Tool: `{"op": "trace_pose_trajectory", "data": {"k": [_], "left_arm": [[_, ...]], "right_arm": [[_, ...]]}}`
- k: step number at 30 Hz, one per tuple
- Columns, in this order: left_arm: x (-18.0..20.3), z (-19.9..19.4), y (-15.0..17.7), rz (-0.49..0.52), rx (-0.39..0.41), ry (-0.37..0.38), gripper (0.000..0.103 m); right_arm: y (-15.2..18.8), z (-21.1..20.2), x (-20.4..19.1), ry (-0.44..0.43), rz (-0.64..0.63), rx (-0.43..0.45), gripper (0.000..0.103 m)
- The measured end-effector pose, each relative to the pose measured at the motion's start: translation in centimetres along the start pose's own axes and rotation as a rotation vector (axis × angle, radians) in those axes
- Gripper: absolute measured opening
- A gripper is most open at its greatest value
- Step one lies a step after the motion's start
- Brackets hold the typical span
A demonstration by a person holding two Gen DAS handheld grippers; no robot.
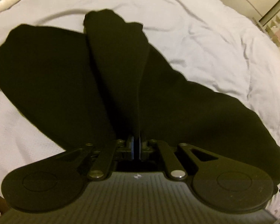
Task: Fold clothes
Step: 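Hold the folded leg edge with the left tool while the right tool pinches the waistband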
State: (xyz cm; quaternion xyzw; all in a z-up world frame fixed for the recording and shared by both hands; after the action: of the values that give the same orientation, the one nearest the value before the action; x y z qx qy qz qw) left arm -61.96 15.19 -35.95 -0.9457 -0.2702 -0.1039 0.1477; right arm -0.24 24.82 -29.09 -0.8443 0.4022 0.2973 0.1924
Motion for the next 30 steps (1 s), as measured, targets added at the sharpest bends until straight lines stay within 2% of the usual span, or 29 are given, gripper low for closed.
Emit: {"op": "trace_pose_trajectory", "data": {"k": [4,6,7,10,14,18,21,30], "left_arm": [[-0.3,1.4,0.0,-0.016,-0.012,0.000,0.004],[-0.5,1.9,-0.6,-0.003,-0.009,-0.003,0.001],[-0.3,1.5,-0.7,0.023,0.004,-0.006,0.001],[0.2,-0.8,-1.0,0.094,0.057,-0.013,0.001],[-0.4,-3.5,-0.6,0.092,0.094,0.006,0.001],[-1.1,-3.9,0.8,0.097,0.078,-0.003,0.001],[-1.4,-2.5,1.7,0.102,0.052,-0.032,0.001],[-1.5,-2.0,1.7,0.095,0.048,-0.035,0.002]], "right_arm": [[-0.9,2.8,0.1,0.005,0.019,-0.017,0.036],[-1.1,4.0,0.2,0.015,0.012,-0.031,0.035],[-1.3,4.3,0.1,0.037,-0.006,-0.027,0.009],[-1.4,2.8,-1.6,0.056,-0.128,0.020,0.008],[-0.9,-0.8,-4.0,0.013,-0.189,0.057,0.007],[-0.5,-2.2,-2.0,0.034,-0.148,0.052,0.007],[0.1,-1.0,0.4,0.076,-0.102,0.013,0.007],[1.0,-1.6,2.6,0.142,-0.095,0.049,0.005]]}}
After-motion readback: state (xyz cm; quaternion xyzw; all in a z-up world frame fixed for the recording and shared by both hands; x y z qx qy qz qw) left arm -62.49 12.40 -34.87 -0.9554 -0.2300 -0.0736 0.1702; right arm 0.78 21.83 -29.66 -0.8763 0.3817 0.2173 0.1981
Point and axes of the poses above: each gripper's, at about its wrist camera, not at the fingertips, and z roughly the way its jaws point, x to its right, y to its underside, the point moved 10 cm from there along z, roughly the way its jaws point, and after that the axes turned 8 degrees about -x, right-handed, at the moved point
